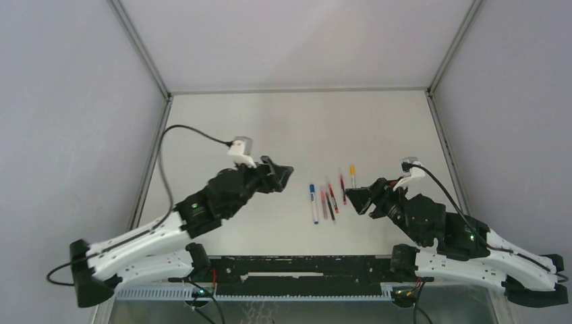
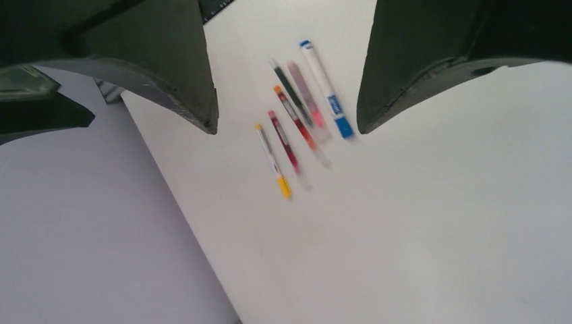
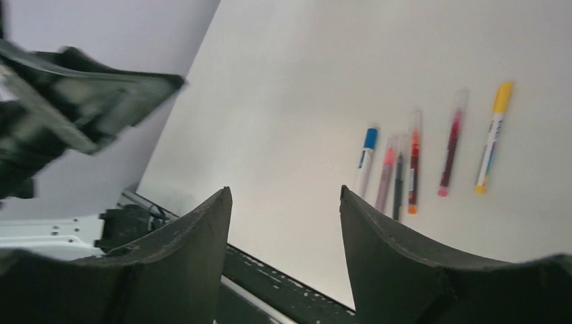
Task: Insert the pens into the pen caps
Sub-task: Reset both arms
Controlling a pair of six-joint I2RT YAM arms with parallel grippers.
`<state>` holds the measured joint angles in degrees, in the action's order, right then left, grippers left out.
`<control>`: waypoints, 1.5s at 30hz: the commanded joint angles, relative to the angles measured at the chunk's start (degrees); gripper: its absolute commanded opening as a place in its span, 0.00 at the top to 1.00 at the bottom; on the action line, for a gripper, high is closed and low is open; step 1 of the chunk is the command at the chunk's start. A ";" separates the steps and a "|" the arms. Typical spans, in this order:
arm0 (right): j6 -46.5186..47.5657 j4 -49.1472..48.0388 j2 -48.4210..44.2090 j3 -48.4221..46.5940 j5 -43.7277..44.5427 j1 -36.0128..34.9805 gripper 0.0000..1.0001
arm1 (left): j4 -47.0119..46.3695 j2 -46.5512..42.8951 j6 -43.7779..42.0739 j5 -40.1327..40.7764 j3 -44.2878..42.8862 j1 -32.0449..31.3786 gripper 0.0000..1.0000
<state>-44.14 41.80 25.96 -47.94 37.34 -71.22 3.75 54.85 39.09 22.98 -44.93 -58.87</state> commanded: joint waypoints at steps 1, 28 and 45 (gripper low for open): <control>12.17 -2.46 -2.00 -0.24 0.92 0.34 0.32 | 9.72 -14.16 -12.51 13.34 1.92 -0.02 0.18; 21.96 5.44 -25.50 1.18 12.41 0.37 0.02 | 44.20 -42.85 -12.98 39.21 0.48 -0.01 0.00; 20.96 8.71 -21.93 0.39 10.77 1.42 0.00 | 43.45 -47.33 -14.77 32.67 0.78 -0.02 0.00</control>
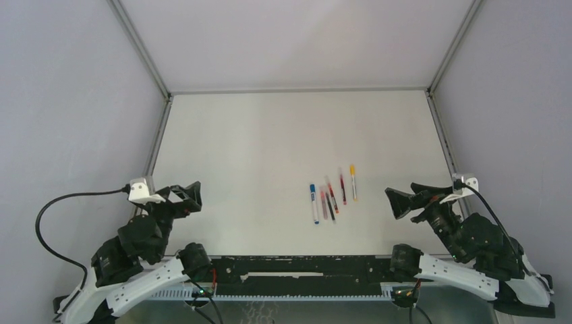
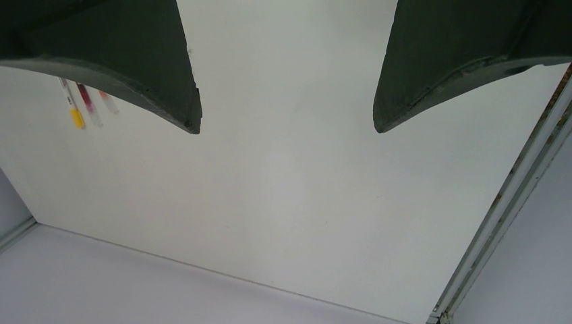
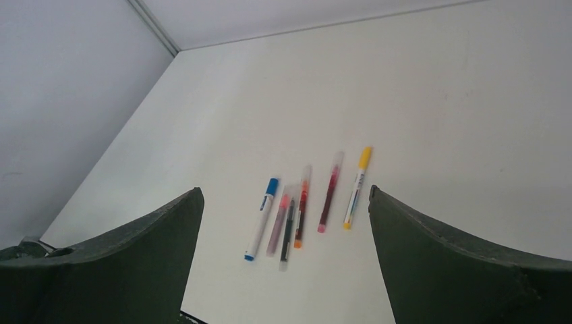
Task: Insert the pens into the pen caps
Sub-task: Reset both arms
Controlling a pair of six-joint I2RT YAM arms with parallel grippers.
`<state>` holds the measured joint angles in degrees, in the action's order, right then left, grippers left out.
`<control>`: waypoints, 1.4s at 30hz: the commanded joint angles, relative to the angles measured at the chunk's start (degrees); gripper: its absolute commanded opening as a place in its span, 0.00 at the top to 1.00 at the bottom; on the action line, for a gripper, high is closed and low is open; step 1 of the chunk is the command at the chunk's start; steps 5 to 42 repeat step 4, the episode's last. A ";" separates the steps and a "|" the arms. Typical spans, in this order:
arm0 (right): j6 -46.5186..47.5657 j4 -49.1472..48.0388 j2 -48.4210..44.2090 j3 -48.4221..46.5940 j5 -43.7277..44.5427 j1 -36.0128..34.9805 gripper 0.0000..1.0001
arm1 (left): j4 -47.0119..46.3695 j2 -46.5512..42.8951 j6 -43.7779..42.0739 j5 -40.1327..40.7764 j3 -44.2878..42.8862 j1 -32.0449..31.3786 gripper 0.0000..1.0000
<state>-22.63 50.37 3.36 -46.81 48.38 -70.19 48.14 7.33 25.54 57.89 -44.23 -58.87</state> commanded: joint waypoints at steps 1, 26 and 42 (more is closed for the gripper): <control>-0.62 0.21 0.52 -0.74 -0.22 0.41 0.00 | -0.60 0.43 -0.83 -2.16 -0.16 -0.02 0.00; -1.28 0.47 -0.19 -0.74 0.35 0.41 0.00 | 0.50 0.97 0.05 -0.84 -1.10 -0.01 0.00; -1.28 0.47 -0.19 -0.74 0.35 0.41 0.00 | 0.50 0.97 0.05 -0.84 -1.10 -0.01 0.00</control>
